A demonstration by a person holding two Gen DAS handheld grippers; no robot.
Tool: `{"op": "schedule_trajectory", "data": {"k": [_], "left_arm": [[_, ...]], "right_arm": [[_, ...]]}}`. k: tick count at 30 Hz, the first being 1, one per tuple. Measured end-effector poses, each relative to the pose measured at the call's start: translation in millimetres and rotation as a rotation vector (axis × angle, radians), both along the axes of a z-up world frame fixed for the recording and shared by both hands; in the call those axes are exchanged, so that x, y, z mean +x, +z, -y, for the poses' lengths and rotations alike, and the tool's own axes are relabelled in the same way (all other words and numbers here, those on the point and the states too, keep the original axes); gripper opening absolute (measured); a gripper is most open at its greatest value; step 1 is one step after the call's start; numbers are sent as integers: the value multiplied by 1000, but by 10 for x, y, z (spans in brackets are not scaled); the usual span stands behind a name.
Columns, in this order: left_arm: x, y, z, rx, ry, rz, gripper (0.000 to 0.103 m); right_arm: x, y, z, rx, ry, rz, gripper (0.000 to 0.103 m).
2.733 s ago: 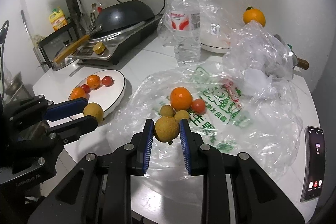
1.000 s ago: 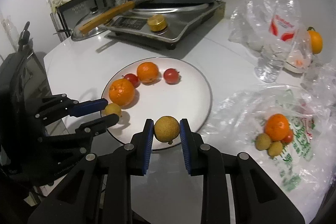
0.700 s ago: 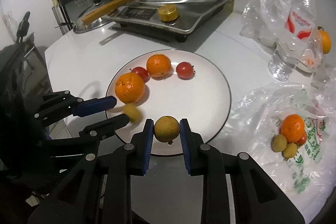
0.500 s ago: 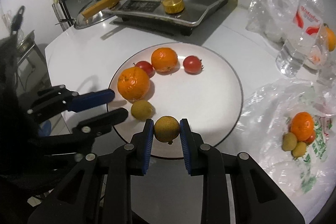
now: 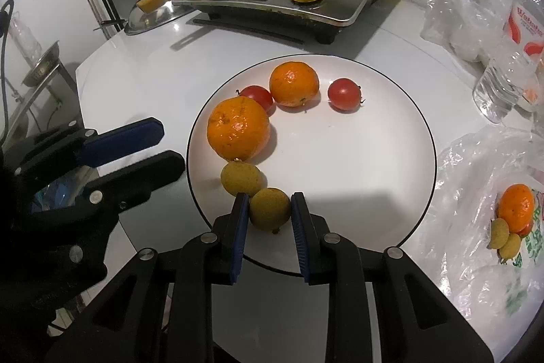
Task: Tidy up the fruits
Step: 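Lower the yellow fruit onto the plate and open the left gripper, then lower the yellow fruit onto the plate and open the right gripper, then move both grippers back over the fruit bag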
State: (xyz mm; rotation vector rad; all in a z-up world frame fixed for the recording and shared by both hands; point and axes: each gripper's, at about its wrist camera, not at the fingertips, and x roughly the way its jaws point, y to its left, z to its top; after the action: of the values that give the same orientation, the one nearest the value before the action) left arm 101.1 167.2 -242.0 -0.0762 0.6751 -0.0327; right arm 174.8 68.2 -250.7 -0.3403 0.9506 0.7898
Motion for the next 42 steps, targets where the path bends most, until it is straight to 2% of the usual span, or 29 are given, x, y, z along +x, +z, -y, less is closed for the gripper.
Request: {"op": "schedule_trajectory", "data": {"k": [14, 16, 17, 18, 31, 42], "left_arm": [[-45, 73, 110, 34, 44, -6, 34], [-43, 98, 155, 37, 47, -3, 38], [-40, 111, 180, 38, 48, -2, 48], [-41, 129, 210, 35, 47, 3, 52], [59, 325, 746, 53, 12, 23, 53], [233, 447, 1356, 93, -71, 22, 52]], "right_arm": [[-31, 163, 206, 49, -7, 29, 27], [-47, 230, 290, 60, -11, 45, 27], [-54, 249, 323, 64, -13, 49, 27], [-59, 284, 379, 70, -18, 56, 27], [-65, 537, 1057, 118, -77, 120, 27], [40, 604, 1704, 164, -149, 145, 27]]}}
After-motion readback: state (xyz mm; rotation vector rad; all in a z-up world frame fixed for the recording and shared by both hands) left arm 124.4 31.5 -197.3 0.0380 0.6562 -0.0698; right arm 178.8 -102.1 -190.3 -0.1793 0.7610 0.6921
